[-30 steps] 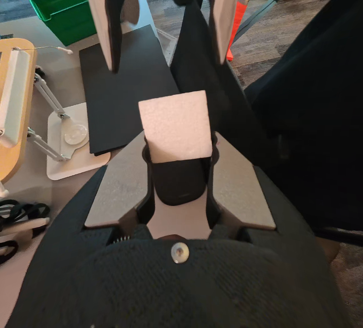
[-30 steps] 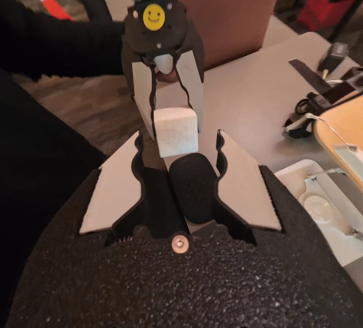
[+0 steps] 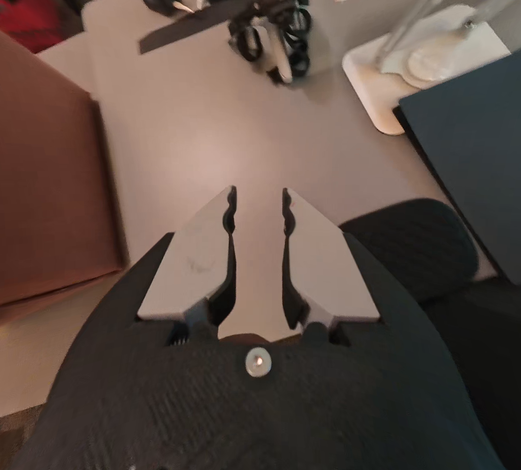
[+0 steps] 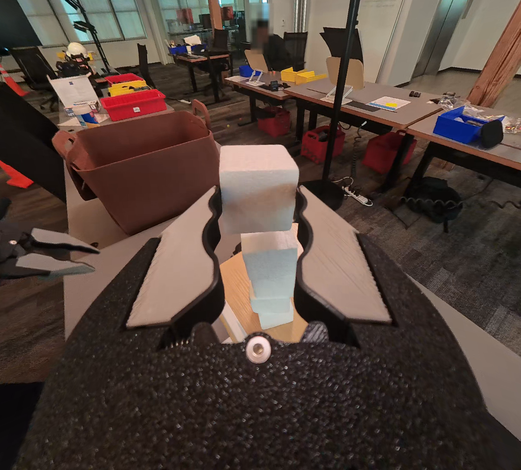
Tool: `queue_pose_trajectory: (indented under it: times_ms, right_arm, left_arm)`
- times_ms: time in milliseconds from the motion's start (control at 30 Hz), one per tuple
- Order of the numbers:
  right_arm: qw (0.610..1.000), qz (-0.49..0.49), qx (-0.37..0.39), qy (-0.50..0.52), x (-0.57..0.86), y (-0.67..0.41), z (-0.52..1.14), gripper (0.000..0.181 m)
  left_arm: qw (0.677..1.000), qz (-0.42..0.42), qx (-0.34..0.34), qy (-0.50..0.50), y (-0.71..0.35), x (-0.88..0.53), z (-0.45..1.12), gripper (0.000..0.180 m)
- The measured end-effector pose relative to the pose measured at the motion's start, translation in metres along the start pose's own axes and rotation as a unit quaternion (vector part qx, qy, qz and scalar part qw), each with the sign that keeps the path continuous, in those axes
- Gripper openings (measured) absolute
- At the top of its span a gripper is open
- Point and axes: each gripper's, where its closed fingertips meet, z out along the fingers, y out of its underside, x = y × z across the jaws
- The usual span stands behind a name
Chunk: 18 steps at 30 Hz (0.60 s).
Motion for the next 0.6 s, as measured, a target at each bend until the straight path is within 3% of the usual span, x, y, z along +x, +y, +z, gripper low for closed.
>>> queue_pose_trajectory:
  times_ms: [167,600]
  right_arm:
    - [1.000,-0.015,-0.012,0.011,0.001,0.014,0.010,0.052]
    - [0.998,-0.030,-0.049,0.027,0.004,0.034,0.015,0.052]
  left_arm:
    - [0.998,-0.036,0.033,-0.043,-0.021,-0.017,-0.004,0.031]
    - [0.997,-0.021,0.043,-0.062,-0.029,-0.022,-0.003,0.036]
